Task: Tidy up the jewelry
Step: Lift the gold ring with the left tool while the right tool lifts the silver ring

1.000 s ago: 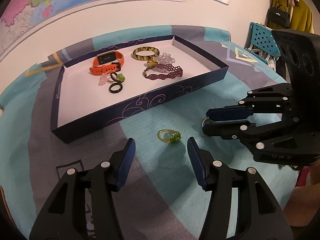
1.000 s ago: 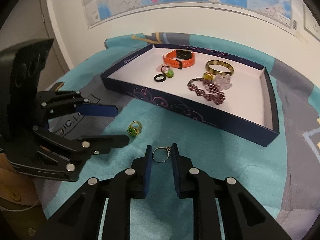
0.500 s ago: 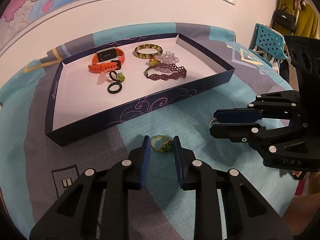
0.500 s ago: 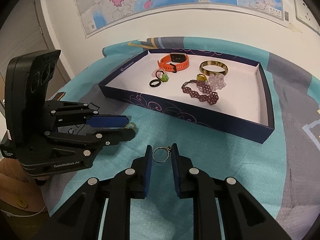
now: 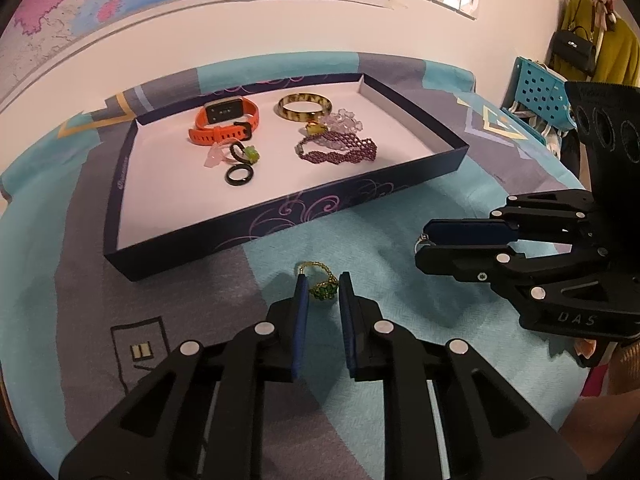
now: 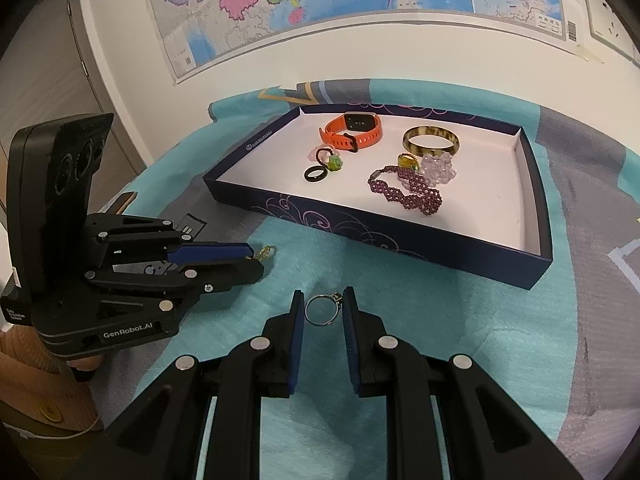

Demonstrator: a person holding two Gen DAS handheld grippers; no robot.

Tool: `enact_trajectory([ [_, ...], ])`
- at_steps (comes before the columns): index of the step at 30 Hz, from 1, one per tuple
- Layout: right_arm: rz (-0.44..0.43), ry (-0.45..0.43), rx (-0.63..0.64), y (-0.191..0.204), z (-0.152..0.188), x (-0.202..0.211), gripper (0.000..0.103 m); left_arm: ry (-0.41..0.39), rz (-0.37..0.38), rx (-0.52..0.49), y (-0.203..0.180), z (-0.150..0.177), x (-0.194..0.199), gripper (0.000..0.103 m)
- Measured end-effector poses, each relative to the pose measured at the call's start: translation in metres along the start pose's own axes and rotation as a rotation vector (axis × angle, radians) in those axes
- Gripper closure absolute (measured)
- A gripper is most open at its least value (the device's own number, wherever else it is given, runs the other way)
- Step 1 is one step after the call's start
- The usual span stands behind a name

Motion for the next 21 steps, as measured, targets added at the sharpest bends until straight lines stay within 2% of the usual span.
enact_trajectory([
  [21, -0.006, -0.019, 0.006, 0.005, -0.005, 0.001, 0.086, -0.037, -0.005, 0.011, 0.002, -0.01, 0.015, 0.087],
])
Point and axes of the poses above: each gripper's, at about its wrist camera, not at the fingertips, and x roughly against the way its jaws point, y to its left, z to its underside, the point moved 5 cm from there along -x, roughly the way its jaws point, and after that the axes turned 13 degrees about -y, right-handed, at the moved point
